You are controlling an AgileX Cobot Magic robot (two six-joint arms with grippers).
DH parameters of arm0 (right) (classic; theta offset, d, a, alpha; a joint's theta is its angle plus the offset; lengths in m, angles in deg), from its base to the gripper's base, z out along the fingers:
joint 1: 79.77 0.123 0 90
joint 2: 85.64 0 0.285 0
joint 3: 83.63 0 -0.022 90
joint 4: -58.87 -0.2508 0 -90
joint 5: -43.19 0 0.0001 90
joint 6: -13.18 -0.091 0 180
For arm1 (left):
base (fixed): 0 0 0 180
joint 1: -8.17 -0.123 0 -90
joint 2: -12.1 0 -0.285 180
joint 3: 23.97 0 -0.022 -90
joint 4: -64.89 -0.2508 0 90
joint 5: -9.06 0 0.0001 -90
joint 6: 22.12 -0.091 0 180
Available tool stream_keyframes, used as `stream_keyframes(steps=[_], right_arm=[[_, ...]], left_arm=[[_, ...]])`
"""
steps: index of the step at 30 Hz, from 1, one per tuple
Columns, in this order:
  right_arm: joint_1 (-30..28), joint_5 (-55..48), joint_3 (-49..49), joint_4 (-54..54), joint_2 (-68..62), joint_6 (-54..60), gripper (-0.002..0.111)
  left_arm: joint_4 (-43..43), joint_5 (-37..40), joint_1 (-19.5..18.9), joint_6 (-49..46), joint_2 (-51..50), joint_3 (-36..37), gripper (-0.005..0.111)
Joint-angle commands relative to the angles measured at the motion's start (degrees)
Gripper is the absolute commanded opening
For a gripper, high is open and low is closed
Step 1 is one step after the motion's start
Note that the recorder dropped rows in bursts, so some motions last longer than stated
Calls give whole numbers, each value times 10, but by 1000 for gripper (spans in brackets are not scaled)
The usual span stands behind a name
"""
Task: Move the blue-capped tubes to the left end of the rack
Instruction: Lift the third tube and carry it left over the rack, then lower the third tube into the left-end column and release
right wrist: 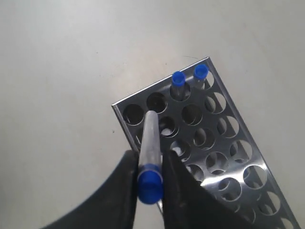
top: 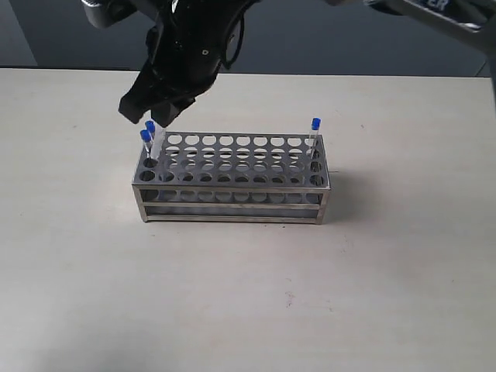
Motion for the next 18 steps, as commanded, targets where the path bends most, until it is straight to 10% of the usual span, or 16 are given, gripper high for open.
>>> stream_keyframes(steps=[1,18], right_arm=[[2,-15,36,10,-31,0,-1],[2,30,46,-23,-74,-6,-1]], left_arm=[[0,-3,4,0,2,-2,1],[0,-4,4,0,2,-2,1]])
